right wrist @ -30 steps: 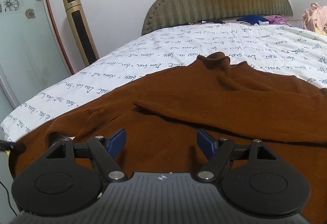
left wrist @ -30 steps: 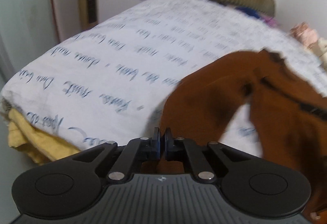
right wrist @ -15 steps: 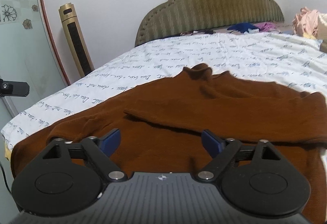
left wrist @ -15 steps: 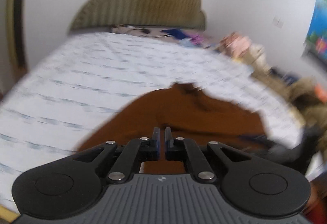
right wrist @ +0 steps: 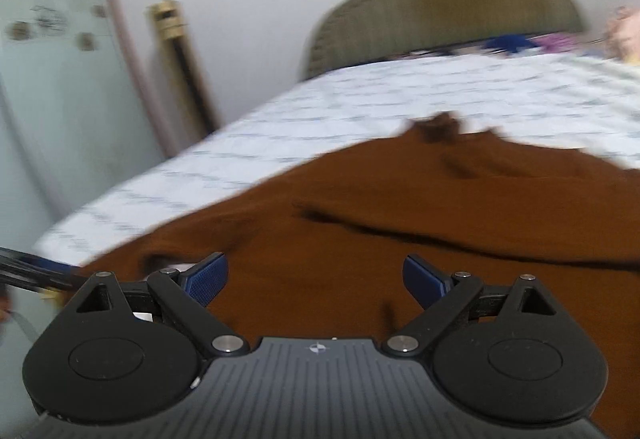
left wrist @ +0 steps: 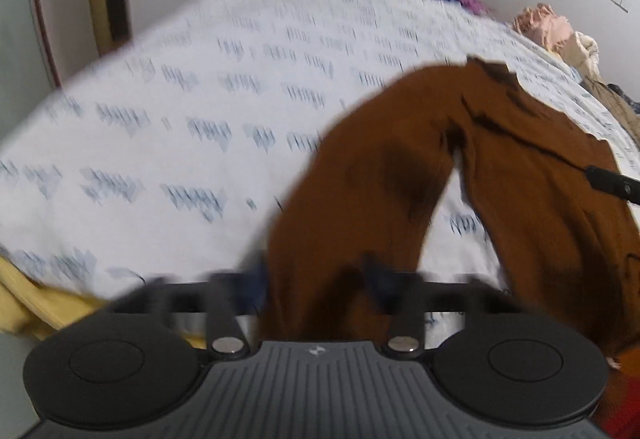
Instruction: Fold small clothes
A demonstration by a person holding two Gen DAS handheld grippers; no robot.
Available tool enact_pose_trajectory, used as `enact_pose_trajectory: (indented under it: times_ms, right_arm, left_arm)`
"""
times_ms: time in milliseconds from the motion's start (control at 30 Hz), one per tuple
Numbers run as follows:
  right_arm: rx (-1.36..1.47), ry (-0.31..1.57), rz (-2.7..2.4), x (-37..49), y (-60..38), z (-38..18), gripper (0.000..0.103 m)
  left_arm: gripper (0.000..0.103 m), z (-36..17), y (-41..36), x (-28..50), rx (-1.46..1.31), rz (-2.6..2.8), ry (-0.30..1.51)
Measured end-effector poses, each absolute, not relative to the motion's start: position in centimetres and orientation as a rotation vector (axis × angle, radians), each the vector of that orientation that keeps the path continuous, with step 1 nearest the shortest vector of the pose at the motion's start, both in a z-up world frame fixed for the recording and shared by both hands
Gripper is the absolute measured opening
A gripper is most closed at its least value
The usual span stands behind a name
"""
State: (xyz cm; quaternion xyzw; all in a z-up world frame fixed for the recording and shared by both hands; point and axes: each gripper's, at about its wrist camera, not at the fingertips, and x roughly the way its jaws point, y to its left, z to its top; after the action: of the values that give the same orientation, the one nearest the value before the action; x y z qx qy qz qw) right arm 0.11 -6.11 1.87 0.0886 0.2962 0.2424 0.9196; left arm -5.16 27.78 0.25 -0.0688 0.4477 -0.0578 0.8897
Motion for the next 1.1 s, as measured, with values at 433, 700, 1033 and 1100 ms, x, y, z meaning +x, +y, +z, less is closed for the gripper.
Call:
enact_pose_trajectory:
  times_ms: [433, 700, 1033, 1100]
  right_arm:
    - [-0.183, 0.752, 1.144, -2.5, 11.5, -0.3, 0.091]
    - [-0.172, 0.762, 1.221, -3.2, 14.7, -1.8, 0.092]
    - [0.222, 0.934, 1.197, 2.1, 15.8, -3.5, 0.012]
    - [0.274, 0.954, 1.19, 2.5, 15.2, -3.4, 0.012]
  left_arm:
    - [0.003, 4.9, 26.9, -4.9, -0.347, -0.245, 0.851]
    - [0.007, 4.8, 27.2, -5.1, -0.202, -0.14, 0.855]
    - [0.011, 4.4, 33.4, -6.7, -0.443, -0.002, 0.796]
    - [0.011, 5.2, 33.2, -6.9, -0.43, 0.001, 0.769]
